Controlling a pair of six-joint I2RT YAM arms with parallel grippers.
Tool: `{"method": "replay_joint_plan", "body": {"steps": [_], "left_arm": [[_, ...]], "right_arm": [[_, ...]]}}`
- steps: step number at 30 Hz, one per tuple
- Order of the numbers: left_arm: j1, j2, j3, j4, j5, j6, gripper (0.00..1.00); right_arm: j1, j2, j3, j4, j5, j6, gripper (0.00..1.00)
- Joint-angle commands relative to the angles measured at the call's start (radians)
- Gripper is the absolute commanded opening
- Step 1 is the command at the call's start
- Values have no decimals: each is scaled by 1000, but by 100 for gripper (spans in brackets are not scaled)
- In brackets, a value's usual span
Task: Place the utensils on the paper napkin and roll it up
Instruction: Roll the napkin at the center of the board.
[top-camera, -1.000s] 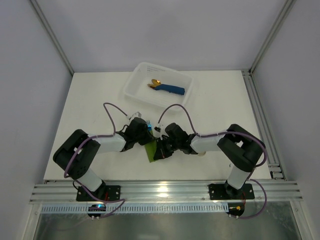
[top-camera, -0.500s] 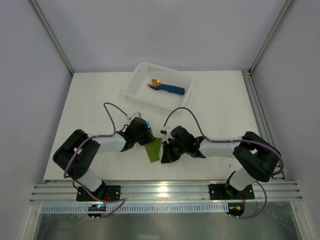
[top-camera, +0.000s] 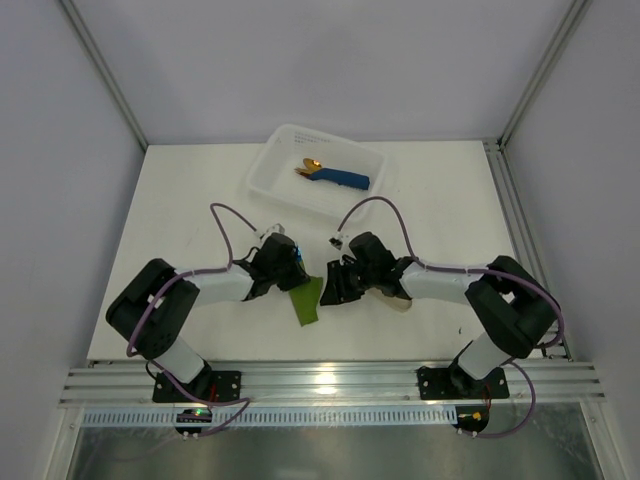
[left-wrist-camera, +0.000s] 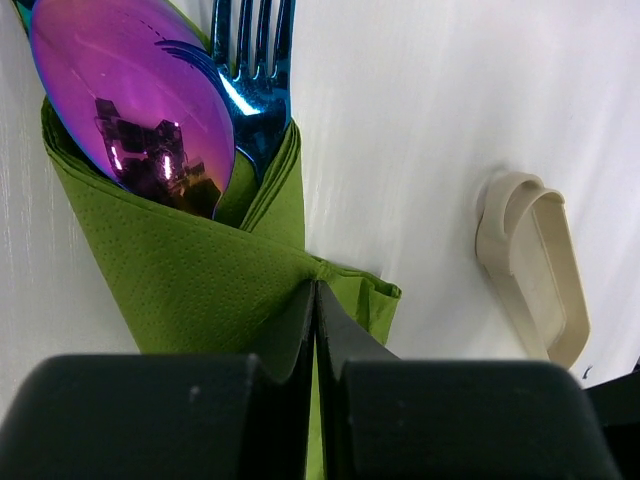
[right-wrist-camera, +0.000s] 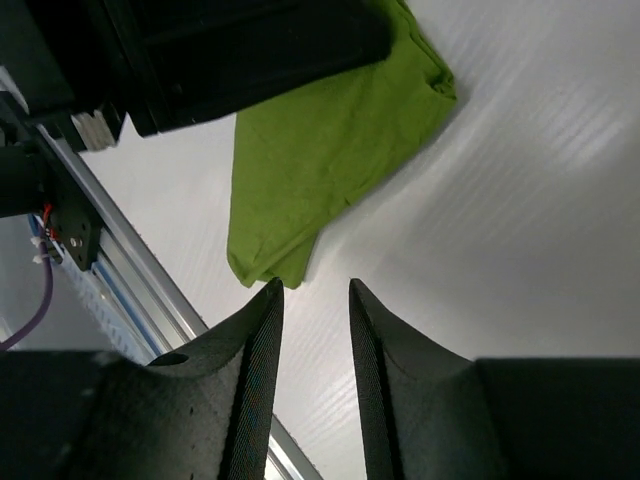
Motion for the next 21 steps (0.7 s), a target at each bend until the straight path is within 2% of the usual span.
{"method": "replay_joint_plan", "body": {"steps": [1, 6, 21], "left_arm": [[-10, -1, -28, -98, -8, 33, 0], [-13, -9, -60, -22, 2, 9, 0], [-21, 22, -28, -19, 8, -8, 0]], "right_arm": [[0, 32, 47, 62, -65, 40, 38], [2, 66, 52, 77, -68, 81, 43], [14, 149, 72, 122, -63, 145, 43]]}}
